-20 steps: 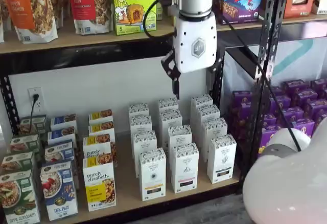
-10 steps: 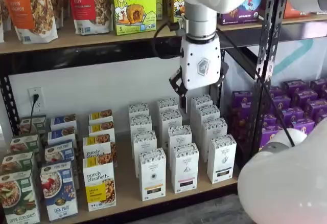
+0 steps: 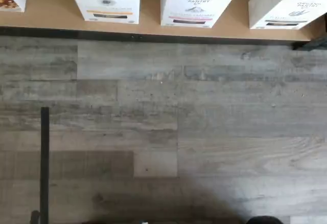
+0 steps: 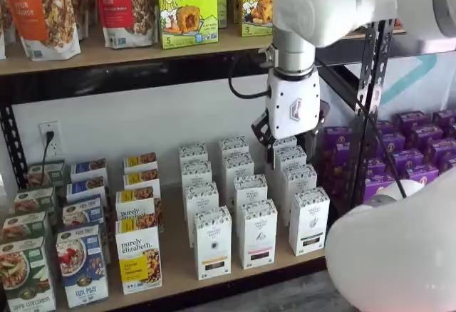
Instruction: Pick up the white box with a green strip in the middle, on the bottom shelf, the sixth box from the left
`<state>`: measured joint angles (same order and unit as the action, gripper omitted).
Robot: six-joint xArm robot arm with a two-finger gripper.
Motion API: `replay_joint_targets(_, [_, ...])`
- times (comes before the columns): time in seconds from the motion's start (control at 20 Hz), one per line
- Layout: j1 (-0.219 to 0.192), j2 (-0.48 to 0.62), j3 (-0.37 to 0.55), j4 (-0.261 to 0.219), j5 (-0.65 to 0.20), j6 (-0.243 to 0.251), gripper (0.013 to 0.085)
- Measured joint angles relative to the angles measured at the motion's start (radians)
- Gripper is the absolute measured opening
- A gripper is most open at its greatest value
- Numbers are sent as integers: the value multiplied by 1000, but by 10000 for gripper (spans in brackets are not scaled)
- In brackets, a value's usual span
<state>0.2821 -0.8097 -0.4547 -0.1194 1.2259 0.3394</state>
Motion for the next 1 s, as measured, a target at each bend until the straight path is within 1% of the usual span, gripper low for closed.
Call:
replay_joint_targets(0.3, [-81, 19, 69, -7, -92, -68, 850])
replay_joint_targets(0.4, [-98, 37, 84, -10, -124, -80, 850])
replay_joint_targets(0.5, [-115, 64, 101, -23, -164, -87, 850])
replay_joint_targets(0.8, [-191, 149, 152, -28, -310, -143, 850])
replay_joint_targets(1.0, [-239, 234, 174, -31, -417, -178, 850])
